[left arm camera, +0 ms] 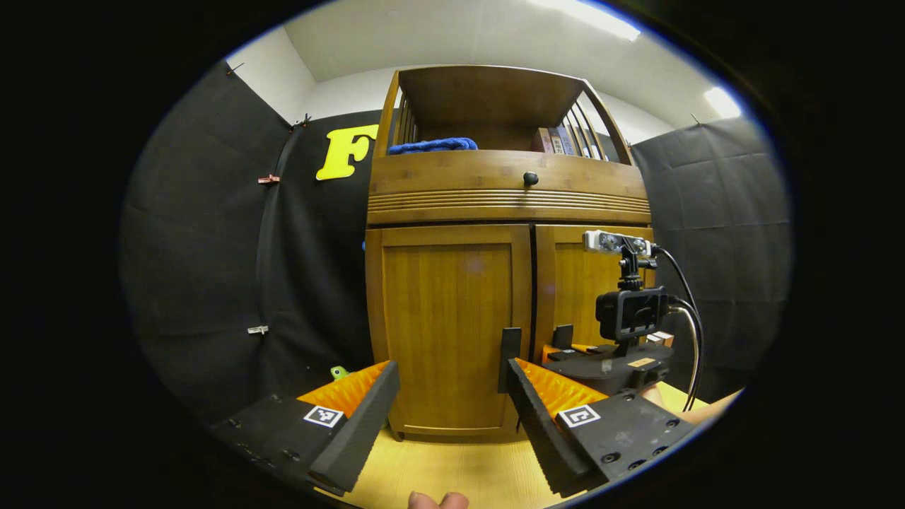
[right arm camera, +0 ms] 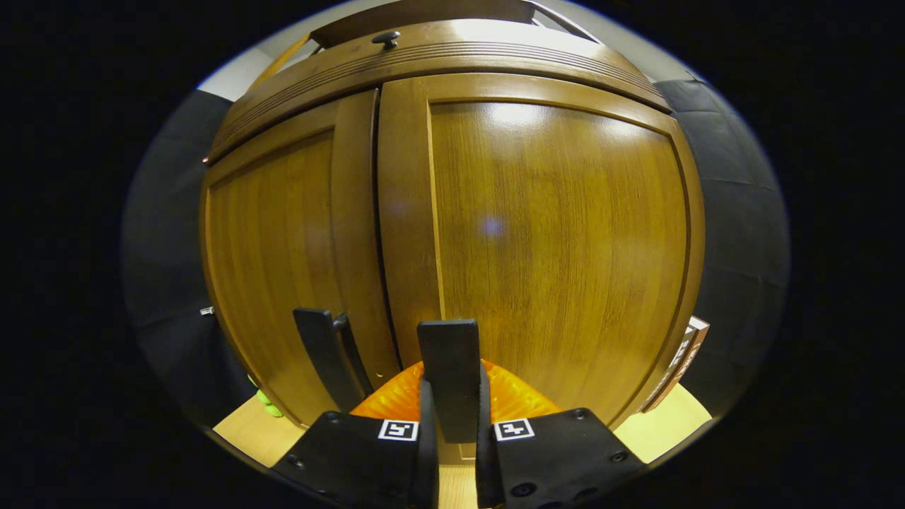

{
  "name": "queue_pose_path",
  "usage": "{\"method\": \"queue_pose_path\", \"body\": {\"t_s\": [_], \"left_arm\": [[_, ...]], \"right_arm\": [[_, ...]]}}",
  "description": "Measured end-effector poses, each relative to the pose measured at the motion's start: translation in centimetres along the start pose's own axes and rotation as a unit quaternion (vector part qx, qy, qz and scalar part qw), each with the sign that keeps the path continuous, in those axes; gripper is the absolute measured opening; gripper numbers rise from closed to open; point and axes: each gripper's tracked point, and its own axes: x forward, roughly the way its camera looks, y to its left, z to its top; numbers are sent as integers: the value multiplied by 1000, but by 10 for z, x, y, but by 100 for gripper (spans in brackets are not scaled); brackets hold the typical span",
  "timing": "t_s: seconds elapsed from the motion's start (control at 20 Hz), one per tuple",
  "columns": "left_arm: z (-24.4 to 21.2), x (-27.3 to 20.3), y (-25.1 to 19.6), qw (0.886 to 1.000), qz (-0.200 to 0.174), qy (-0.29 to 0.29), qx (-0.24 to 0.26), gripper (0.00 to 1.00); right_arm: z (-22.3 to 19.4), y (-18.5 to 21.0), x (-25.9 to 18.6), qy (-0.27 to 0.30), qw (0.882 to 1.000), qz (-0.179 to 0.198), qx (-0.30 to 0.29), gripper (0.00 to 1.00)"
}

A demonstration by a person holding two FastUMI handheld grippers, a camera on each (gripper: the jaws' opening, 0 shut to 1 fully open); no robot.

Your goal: Open the right door of the double-door shoe cabinet with the right hand, and open the left door with the left hand.

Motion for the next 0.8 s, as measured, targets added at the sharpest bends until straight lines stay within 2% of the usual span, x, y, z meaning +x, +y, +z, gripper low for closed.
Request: {"method": "queue_pose_path", "body": {"t_s": [0.1, 0.2, 0.8], "left_arm": [[1, -4, 0, 1000, 3, -2, -4, 95], [4, -9, 0, 1000, 7, -5, -8, 95], [17, -29, -26, 1000, 1, -14, -10, 95]], "right_arm": [[-1, -2, -20, 2, 1000, 13, 0, 21], [-2, -5, -41, 2, 1000, 21, -4, 24], [-6, -66, -152, 5, 1000, 29, 2, 24]]}}
